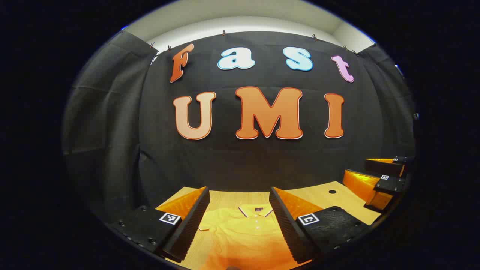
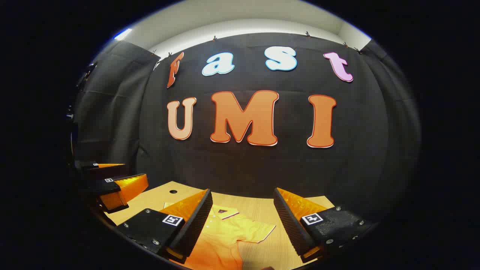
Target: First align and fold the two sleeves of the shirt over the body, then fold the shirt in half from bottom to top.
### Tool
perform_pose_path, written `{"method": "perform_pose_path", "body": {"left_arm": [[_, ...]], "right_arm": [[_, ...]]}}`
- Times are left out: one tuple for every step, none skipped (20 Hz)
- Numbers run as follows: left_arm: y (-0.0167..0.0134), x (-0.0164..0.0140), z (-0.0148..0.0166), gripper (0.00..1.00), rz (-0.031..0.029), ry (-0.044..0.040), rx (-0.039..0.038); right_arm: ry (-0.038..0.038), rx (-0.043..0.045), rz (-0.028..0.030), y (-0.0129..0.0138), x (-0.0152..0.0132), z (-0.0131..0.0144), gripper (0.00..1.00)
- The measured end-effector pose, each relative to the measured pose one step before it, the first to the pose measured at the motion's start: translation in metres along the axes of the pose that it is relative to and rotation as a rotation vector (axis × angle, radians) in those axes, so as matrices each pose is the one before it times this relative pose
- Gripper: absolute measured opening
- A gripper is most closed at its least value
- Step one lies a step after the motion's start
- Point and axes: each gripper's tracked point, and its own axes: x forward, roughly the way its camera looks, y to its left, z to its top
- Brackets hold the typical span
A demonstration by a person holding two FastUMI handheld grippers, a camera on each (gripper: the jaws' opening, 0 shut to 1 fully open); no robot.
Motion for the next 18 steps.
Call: {"method": "perform_pose_path", "body": {"left_arm": [[-0.00152,-0.0003,-0.00075,0.97,-0.00179,-0.00034,0.00163],[0.00017,0.00021,-0.00293,0.98,-0.00535,0.00532,0.00364],[0.00213,0.00229,-0.00021,0.98,-0.00838,0.00241,0.00629],[0.00464,0.0027,0.00124,0.97,-0.00566,-0.00758,0.01159],[0.00543,0.00347,0.00273,0.98,-0.00944,-0.00878,0.00918],[0.00653,0.00313,-0.00099,0.97,-0.00723,0.00473,0.00455],[0.00582,0.0014,0.00107,0.97,-0.01228,-0.00395,0.0008],[0.0035,0.00156,0.00202,0.98,-0.0139,-0.01218,-0.00153],[0.00422,0.00279,0.00098,0.98,-0.01554,-0.00799,0.0044],[0.00369,0.00267,-0.00325,0.98,-0.01584,0.00544,0.00498],[0.00518,0.00097,-0.00097,0.98,-0.01067,0.00098,0.00387],[0.00355,0.00142,-0.00343,0.98,-0.01234,0.00949,0.00067],[0.00566,0.00048,-0.00206,0.97,-0.00333,0.0052,-0.00125],[0.00279,0.00123,-0.00246,0.98,-0.00927,0.00373,-0.00329],[0.00282,0.00064,-0.00018,0.97,-0.01119,-0.00195,-0.0011],[0.00221,0.00161,0.00024,0.98,-0.01143,0.00136,0.00477],[0.00283,-0.00011,-0.00358,0.97,-0.00907,-0.00089,0.00662],[0.00221,0.00002,-0.0002,0.98,-0.00954,-0.00247,0.00374]], "right_arm": [[-0.00492,-0.00831,0.01088,0.0033,0.00011,-0.00088,0.99],[-0.00718,-0.01853,-0.00188,0.00075,0.00041,0.00023,0.99],[0.00344,-0.01173,-0.01229,0.00004,0.00058,-0.00106,0.99],[-0.00128,0.00174,-0.00529,0.00396,0.00113,-0.0004,0.99],[0.00302,0.0055,-0.0123,0.00423,0.00223,0.00022,0.99],[0.01374,0.00737,-0.01844,0.00194,0.00071,-0.00223,0.99],[0.01653,0.01023,-0.02015,0.00243,-0.00006,-0.00176,0.99],[0.00159,0.00915,-0.01248,0.00607,-0.00059,0.00077,0.99],[-0.00321,-0.00058,-0.01973,0.00363,-0.00148,0.00264,0.99],[0.00076,-0.00808,-0.02182,0.00181,-0.00202,-0.00058,0.99],[0.00037,-0.00598,-0.02107,0.00167,-0.00053,-0.00065,0.99],[0.0124,-0.00123,-0.01543,0.00297,-0.0001,-0.00221,0.99],[0.01274,0.00552,0.00227,0.00726,-0.00214,-0.00211,0.99],[0.00737,0.00683,-0.00201,0.00406,-0.00194,-0.00111,0.99],[0.00873,0.00655,-0.00494,0.00251,0.00041,-0.00122,0.99],[0.01098,-0.00052,-0.0168,-0.00118,0.00197,-0.00293,0.99],[0.01843,-0.00236,-0.02206,-0.00319,0.00199,-0.00378,0.99],[0.01711,0.00438,-0.01854,-0.0035,0.00395,-0.00468,0.99]]}}
